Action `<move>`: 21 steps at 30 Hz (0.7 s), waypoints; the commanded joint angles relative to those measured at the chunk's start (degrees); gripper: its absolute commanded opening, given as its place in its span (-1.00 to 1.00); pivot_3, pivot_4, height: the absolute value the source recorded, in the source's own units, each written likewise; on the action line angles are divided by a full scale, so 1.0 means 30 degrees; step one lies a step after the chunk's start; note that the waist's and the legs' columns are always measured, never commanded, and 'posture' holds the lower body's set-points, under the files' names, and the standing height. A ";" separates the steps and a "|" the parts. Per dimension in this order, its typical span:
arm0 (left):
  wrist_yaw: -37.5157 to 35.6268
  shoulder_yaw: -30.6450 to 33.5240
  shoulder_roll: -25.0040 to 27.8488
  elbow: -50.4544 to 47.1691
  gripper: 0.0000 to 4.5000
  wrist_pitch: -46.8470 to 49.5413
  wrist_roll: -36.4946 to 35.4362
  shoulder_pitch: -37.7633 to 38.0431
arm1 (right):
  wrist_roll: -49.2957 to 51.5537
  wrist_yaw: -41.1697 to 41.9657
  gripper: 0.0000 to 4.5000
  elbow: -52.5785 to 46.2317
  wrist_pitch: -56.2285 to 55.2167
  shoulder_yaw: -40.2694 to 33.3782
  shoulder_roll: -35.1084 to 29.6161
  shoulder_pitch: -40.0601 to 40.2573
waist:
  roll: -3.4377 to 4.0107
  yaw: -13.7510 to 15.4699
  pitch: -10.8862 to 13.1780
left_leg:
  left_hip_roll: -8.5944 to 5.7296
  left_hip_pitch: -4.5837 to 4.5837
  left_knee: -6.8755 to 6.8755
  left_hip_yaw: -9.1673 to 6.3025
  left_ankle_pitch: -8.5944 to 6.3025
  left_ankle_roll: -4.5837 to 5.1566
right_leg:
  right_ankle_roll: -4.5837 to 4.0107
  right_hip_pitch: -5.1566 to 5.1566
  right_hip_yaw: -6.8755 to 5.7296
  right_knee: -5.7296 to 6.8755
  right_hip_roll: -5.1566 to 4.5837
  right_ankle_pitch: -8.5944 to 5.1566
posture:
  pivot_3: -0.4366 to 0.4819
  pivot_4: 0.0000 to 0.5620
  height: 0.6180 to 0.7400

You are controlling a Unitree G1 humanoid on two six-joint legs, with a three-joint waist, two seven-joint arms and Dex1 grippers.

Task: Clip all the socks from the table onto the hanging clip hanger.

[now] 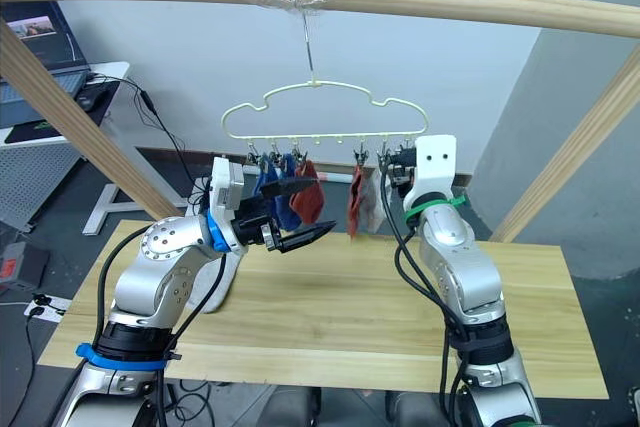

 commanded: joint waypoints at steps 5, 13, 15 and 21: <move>0.0106 0.0463 -0.0140 -0.0925 1.00 -0.0045 -0.0610 -0.0496 | -0.0697 0.0375 -0.08 0.0307 -0.0805 -0.0545 0.0679 -0.1012 | 0.0000 0.0007 0.0000 | 0.0000 0.0000 0.0005 0.0003 0.0000 0.0000 | -0.0001 -0.0001 0.0001 0.0007 -0.0001 0.0001 | 0.43 -0.34 1.00; 0.0502 0.0401 -0.0214 -0.1344 1.00 0.0311 -0.0929 -0.0806 | -0.0749 0.0752 -0.08 0.0696 -0.0817 -0.0787 0.1362 -0.1235 | 0.0000 -0.0001 0.0000 | -0.0001 0.0013 0.0022 -0.0002 0.0001 -0.0001 | -0.0002 -0.0013 0.0001 0.0096 -0.0001 0.0000 | 0.45 -0.33 1.00; 0.0595 0.0348 -0.0265 -0.1432 1.00 0.0365 -0.0919 -0.0815 | -0.0717 0.0797 -0.08 0.1024 -0.0925 -0.0954 0.1525 -0.1428 | 0.0000 -0.0006 0.0000 | -0.0001 0.0020 0.0025 -0.0002 0.0001 -0.0001 | -0.0002 -0.0013 0.0000 0.0115 0.0000 0.0000 | 0.45 -0.33 1.00; 0.0789 0.0284 -0.0358 -0.1689 1.00 0.0500 -0.0947 -0.0813 | -0.0858 0.0971 -0.08 0.1488 -0.1159 -0.1161 0.1689 -0.1754 | 0.0001 0.0000 0.0001 | -0.0003 0.0027 0.0029 -0.0001 0.0002 -0.0002 | -0.0002 -0.0014 -0.0001 0.0131 0.0000 0.0000 | 0.46 -0.32 1.00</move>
